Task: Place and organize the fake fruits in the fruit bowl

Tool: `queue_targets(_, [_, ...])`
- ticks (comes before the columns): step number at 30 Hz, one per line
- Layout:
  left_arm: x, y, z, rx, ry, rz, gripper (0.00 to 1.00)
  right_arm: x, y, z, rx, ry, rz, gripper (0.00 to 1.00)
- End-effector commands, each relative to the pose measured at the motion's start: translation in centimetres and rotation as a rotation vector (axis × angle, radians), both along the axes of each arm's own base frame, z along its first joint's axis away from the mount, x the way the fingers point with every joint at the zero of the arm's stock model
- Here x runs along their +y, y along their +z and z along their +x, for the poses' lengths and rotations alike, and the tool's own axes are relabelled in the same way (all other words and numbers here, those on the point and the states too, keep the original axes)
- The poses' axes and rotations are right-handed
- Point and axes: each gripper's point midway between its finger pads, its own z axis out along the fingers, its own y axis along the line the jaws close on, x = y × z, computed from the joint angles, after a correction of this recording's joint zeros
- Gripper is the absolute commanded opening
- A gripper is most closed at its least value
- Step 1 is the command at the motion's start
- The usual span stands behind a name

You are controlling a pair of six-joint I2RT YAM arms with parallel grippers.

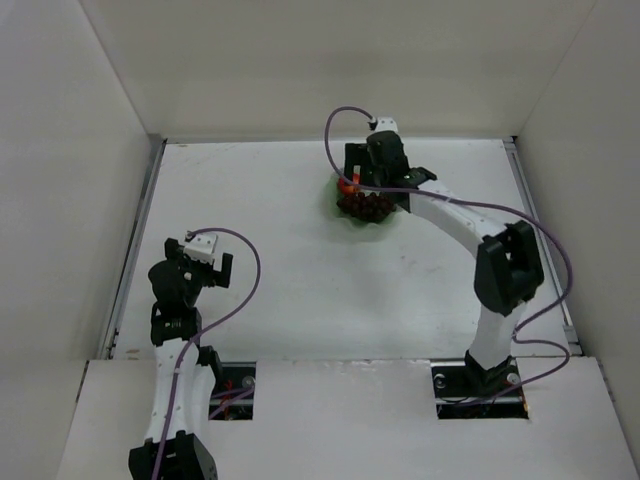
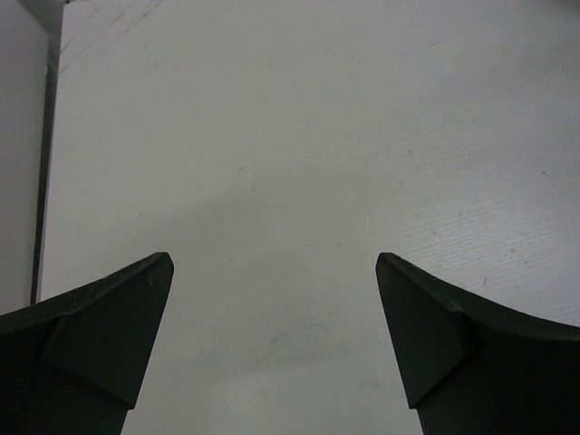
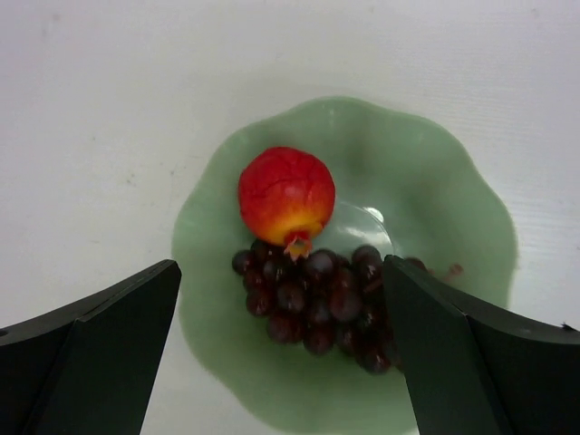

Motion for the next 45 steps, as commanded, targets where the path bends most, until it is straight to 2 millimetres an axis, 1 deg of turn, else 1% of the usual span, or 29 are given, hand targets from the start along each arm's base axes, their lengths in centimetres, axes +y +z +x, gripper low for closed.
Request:
queue_targets(1, [-0.1, 0.5, 0.2, -0.032, -0.011, -0.003, 1.0, -1.3, 8.0, -2.2, -0.157, -0.044, 0.137, 1.0])
queue_targets(2, [-0.1, 0.5, 0.2, -0.031, -0.011, -0.003, 1.0, -2.6, 7.2, -3.2, -0.121, -0.066, 0.149, 1.0])
queue_targets(3, [-0.1, 0.5, 0.2, -0.031, -0.011, -0.003, 1.0, -4.8, 6.2, -4.0, -0.078, -0.11, 0.152, 1.0])
queue_targets(4, [-0.1, 0.5, 0.2, -0.031, -0.011, -0.003, 1.0, -6.8, 4.8, -5.0, -0.021, -0.146, 0.147, 1.0])
queue_targets(5, [-0.1, 0.6, 0.2, -0.033, -0.009, -0.002, 1.0, -9.3, 3.3, -6.0, 0.037, -0.192, 0.135, 1.0])
queue_targets(6, [-0.1, 0.6, 0.2, -0.033, -0.009, -0.002, 1.0, -11.1, 2.1, -6.9, 0.084, -0.229, 0.121, 1.0])
queue_targets(8, [-0.1, 0.5, 0.2, -0.033, -0.009, -0.002, 1.0, -16.2, -0.3, -9.0, 0.191, -0.355, 0.09, 1.0])
queue_targets(10, [0.0, 0.4, 0.2, -0.029, -0.009, -0.003, 1.0, -20.1, -2.3, -11.3, 0.287, -0.455, 0.063, 1.0])
queue_targets(11, [-0.1, 0.3, 0.3, -0.026, -0.012, -0.004, 1.0, -21.7, -3.2, -12.5, 0.335, -0.501, 0.056, 1.0])
queue_targets(13, [-0.3, 0.0, 0.3, -0.017, -0.02, -0.006, 1.0, -24.2, -4.5, -14.5, 0.386, -0.587, 0.075, 1.0])
queue_targets(15, [-0.5, -0.1, 0.4, -0.013, -0.029, -0.003, 1.0, -26.3, -5.5, -16.2, 0.395, -0.668, 0.114, 1.0])
queue_targets(17, [-0.7, -0.3, 0.2, -0.015, -0.036, 0.007, 1.0, -27.8, -6.3, -17.5, 0.39, -0.73, 0.175, 1.0])
queue_targets(19, [0.0, 0.2, 0.0, -0.036, -0.004, 0.02, 1.0, -28.6, -6.6, -18.3, 0.372, -0.761, 0.259, 1.0])
queue_targets(21, [0.9, 0.8, -0.3, -0.059, 0.048, 0.047, 1.0, -28.8, -6.3, -18.5, 0.335, -0.755, 0.345, 1.0])
queue_targets(23, [1.2, 0.9, -0.7, -0.069, 0.06, 0.079, 1.0, -29.1, -5.5, -18.4, 0.287, -0.747, 0.405, 1.0])
queue_targets(25, [0.9, 0.8, -0.8, -0.071, 0.055, 0.092, 1.0, -29.9, -5.0, -18.5, 0.256, -0.771, 0.435, 1.0])
queue_targets(28, [0.9, 0.1, -0.4, -0.034, 0.058, 0.095, 1.0, -30.9, -4.8, -18.9, 0.236, -0.807, 0.443, 1.0])
queue_targets(32, [1.6, -0.8, 0.1, 0.008, 0.093, 0.101, 1.0, -30.9, -5.2, -19.0, 0.245, -0.809, 0.443, 1.0])
queue_targets(34, [1.8, -0.7, 0.1, 0.004, 0.104, 0.101, 1.0, -30.9, -5.4, -18.9, 0.254, -0.809, 0.439, 1.0])
queue_targets(39, [1.6, -0.2, -0.1, -0.017, 0.094, 0.104, 1.0, -30.9, -5.9, -18.9, 0.263, -0.811, 0.438, 1.0])
queue_targets(45, [1.8, -0.4, 0.0, -0.007, 0.104, 0.103, 1.0, -30.9, -5.9, -18.9, 0.263, -0.811, 0.438, 1.0])
